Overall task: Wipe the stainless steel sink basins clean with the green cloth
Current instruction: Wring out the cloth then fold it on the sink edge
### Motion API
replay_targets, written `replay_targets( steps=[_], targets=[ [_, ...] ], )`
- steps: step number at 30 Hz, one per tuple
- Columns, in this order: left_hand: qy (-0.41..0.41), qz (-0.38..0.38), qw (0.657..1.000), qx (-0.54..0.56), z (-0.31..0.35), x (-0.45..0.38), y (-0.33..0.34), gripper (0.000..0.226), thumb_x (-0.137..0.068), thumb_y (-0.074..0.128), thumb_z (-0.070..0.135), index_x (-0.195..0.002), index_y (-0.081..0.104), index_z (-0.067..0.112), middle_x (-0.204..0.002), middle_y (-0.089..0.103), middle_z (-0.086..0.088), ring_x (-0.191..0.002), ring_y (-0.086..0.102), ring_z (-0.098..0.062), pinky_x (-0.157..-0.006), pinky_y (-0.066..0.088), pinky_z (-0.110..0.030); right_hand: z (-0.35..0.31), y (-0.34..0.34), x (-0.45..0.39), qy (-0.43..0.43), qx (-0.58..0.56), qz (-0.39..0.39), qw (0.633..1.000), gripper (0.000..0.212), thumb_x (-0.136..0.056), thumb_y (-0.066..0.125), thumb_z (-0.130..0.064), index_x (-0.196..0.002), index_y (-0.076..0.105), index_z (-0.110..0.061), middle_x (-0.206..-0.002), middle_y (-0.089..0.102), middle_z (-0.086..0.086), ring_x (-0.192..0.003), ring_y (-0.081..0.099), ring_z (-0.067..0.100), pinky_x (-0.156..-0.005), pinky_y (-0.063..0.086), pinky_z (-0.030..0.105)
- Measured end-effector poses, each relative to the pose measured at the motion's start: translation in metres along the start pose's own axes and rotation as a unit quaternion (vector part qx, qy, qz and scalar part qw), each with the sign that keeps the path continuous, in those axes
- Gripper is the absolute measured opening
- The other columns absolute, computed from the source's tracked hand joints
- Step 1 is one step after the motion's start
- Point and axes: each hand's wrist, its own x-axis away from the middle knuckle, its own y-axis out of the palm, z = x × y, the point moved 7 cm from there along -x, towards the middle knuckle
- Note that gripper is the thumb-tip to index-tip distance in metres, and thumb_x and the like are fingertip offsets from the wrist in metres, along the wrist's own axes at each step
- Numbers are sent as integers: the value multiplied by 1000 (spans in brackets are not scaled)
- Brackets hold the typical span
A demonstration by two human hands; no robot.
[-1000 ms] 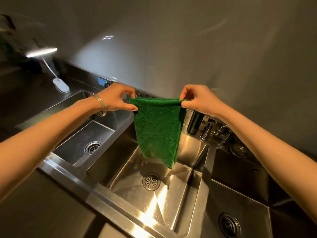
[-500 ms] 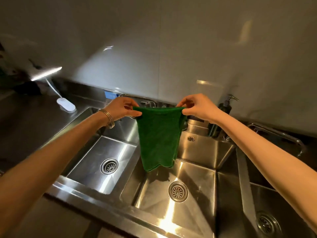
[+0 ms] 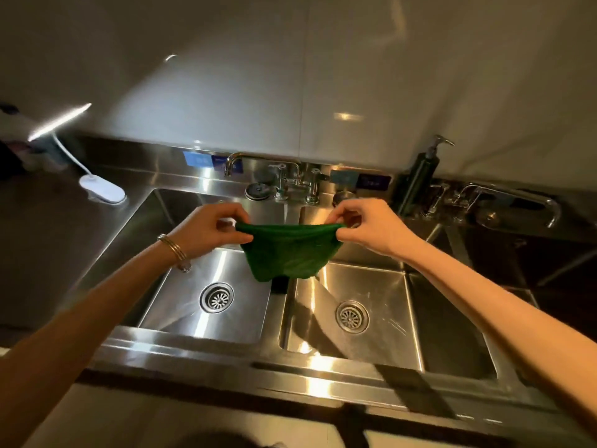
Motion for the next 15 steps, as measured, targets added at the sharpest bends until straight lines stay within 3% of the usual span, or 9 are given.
replay_targets(
  steps=[2, 3, 6, 9, 15],
  targets=[
    [-24, -43, 999, 4, -22, 28, 17, 29, -58, 77, 53, -79, 64, 37, -77, 64, -6, -69, 54, -16, -71, 48, -26, 3, 31, 20, 11, -9, -37, 999, 20, -77, 67, -2, -90, 68, -17, -92, 70, 8, -87, 65, 26, -80, 54, 34],
    [-40, -63, 997, -1, -32, 43, 25, 33, -56, 75, 57, -80, 63, 37, -76, 63, -9, -67, 53, -14, -68, 47, -28, 6, 45, 29, 19, -12, -53, 998, 20, -76, 67, -1, -90, 68, -16, -91, 69, 7, -87, 65, 26, -80, 53, 33],
    [-67, -119, 990, 34, -46, 86, 52, 18, -70, 78, 25, -77, 61, 26, -70, 61, -10, -63, 53, -11, -67, 48, -28, 12, 81, 58, 41, -34, -82, 995, 22, -76, 67, 0, -88, 68, -17, -87, 69, 4, -86, 65, 26, -79, 53, 31],
    [-96, -143, 984, 49, -54, 120, 71, 21, -74, 72, -3, -76, 58, 13, -52, 50, 7, -48, 39, 0, -56, 38, -13, 15, 107, 86, 52, -40, -97, 993, 21, -75, 67, -3, -88, 69, -20, -87, 70, 5, -85, 65, 25, -80, 54, 33],
    [-119, -161, 978, 57, -54, 171, 96, 25, -71, 78, 9, -73, 58, 23, -58, 48, 2, -46, 39, 2, -53, 36, -8, 14, 135, 138, 62, -39, -125, 989, 19, -76, 68, -5, -93, 69, -16, -89, 68, 1, -81, 63, 14, -82, 55, 30]
  ],
)
